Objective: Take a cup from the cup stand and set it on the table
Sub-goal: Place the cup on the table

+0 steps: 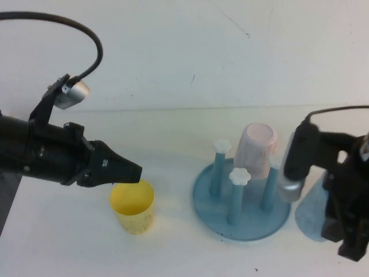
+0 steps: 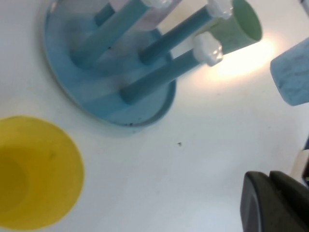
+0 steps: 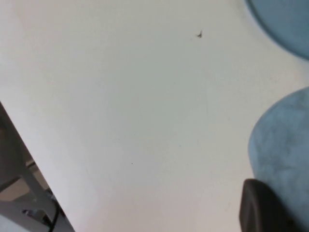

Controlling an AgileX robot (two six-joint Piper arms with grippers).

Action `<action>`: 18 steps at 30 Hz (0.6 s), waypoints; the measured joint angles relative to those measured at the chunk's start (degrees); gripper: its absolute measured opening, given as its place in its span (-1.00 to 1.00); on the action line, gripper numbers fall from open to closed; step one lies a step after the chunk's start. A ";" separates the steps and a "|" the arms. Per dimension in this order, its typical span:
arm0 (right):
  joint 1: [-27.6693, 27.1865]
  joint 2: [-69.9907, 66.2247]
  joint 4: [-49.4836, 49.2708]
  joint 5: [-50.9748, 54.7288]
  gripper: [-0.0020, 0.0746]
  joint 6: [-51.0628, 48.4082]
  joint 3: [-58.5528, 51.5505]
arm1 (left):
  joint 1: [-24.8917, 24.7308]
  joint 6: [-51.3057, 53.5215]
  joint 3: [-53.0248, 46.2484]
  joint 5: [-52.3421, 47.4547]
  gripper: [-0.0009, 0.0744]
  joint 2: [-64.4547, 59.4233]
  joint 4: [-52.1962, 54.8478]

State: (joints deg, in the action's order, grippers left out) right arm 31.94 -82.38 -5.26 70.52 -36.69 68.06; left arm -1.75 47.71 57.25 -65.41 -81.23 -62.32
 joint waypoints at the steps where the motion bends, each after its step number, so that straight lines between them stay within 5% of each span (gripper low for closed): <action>1: 0.96 -1.76 0.90 0.00 -0.83 1.16 0.00 | 0.00 -0.62 0.00 0.75 -0.97 0.65 1.67; 18: 2.12 -19.38 9.86 -1.71 -0.83 14.63 0.00 | 0.00 -14.59 0.00 8.12 -0.98 18.49 25.35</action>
State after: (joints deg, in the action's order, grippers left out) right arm 34.07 -101.76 4.59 68.81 -22.05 68.06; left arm -1.75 33.11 57.25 -57.28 -62.74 -36.98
